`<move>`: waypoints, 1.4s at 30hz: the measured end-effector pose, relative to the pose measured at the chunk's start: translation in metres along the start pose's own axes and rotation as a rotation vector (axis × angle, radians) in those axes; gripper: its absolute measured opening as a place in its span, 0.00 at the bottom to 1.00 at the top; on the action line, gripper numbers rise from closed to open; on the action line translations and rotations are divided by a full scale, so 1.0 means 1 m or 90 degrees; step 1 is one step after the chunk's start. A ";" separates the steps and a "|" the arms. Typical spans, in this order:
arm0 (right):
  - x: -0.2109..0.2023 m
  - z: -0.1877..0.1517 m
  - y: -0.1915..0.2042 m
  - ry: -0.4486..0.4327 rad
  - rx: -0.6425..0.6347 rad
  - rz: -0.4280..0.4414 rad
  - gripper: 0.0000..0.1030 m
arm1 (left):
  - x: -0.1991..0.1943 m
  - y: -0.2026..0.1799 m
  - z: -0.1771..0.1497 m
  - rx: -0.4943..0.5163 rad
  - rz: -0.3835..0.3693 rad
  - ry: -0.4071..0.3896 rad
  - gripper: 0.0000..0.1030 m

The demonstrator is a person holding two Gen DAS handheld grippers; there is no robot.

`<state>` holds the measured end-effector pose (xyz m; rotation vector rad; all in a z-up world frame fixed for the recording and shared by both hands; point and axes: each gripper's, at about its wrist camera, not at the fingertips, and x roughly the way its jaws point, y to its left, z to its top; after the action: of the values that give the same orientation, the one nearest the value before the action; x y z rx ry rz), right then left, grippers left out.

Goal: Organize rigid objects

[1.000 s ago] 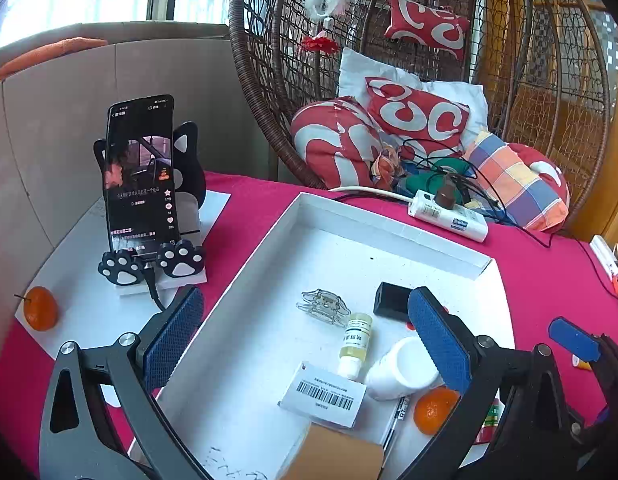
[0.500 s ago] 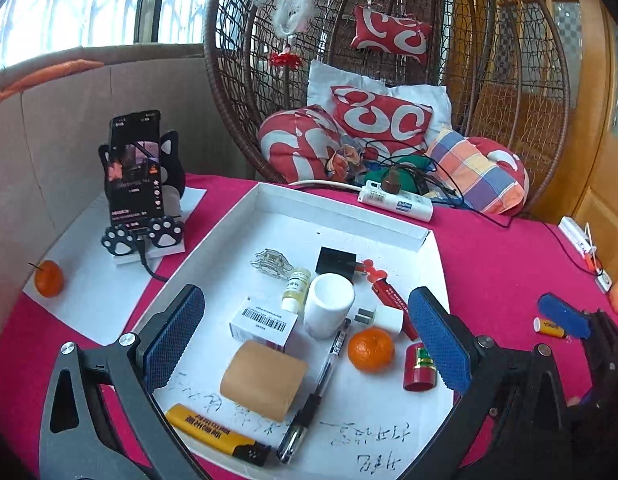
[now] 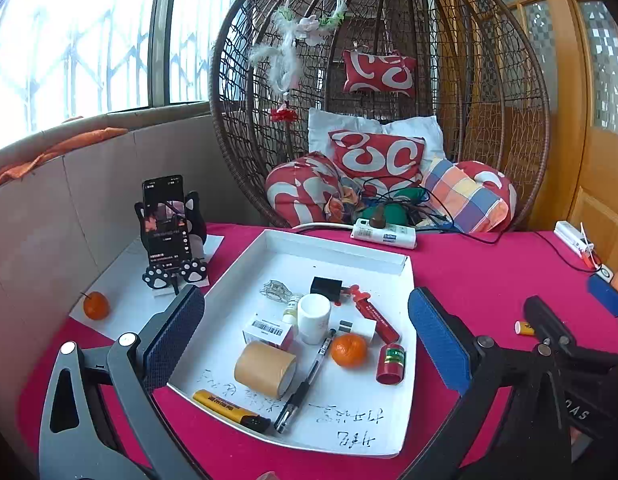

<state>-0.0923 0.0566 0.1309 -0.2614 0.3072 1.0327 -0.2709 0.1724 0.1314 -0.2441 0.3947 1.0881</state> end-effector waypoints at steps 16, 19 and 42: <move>-0.061 0.000 -0.041 -0.081 0.116 0.047 1.00 | -0.033 -0.030 -0.015 0.028 0.006 0.031 1.00; -0.071 -0.001 -0.051 -0.084 0.149 0.079 1.00 | -0.039 -0.033 -0.020 0.024 -0.003 0.046 1.00; -0.124 -0.019 -0.066 -0.113 0.165 0.084 1.00 | -0.087 -0.045 -0.039 0.038 0.001 0.038 1.00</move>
<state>-0.0965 -0.0813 0.1642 0.0860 0.2964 1.1243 -0.2734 0.0670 0.1338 -0.2235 0.4810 1.0708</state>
